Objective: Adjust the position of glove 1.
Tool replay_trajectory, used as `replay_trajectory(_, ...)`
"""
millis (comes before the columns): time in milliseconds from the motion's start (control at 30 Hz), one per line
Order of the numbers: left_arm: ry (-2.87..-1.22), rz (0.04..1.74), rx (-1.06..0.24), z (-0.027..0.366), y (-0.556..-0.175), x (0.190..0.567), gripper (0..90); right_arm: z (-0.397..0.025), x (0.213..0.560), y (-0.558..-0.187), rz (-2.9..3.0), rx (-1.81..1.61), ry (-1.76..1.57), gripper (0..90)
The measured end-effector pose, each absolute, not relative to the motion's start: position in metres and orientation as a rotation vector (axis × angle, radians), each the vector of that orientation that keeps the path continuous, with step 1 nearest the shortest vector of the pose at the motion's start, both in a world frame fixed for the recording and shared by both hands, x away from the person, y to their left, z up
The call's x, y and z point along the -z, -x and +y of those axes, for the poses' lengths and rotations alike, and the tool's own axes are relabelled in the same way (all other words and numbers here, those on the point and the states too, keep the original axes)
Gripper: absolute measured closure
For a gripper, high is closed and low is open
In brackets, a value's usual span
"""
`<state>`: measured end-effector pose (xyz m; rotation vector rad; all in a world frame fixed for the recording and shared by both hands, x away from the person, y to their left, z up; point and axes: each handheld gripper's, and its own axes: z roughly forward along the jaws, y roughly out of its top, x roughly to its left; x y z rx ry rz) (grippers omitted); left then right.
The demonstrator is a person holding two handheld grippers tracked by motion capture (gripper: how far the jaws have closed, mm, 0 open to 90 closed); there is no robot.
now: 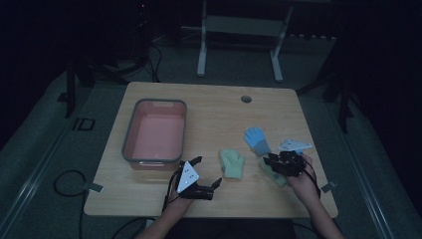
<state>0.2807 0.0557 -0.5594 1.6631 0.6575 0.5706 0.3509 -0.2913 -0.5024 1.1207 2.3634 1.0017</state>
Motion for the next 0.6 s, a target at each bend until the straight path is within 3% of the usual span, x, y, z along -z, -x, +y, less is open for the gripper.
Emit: replay_trajectory(600,-1.661,0.658,-0.571,0.056,-0.281,0.559,1.0,-0.327,0.528,-0.350,2.438,-0.996,-1.098,56.7)
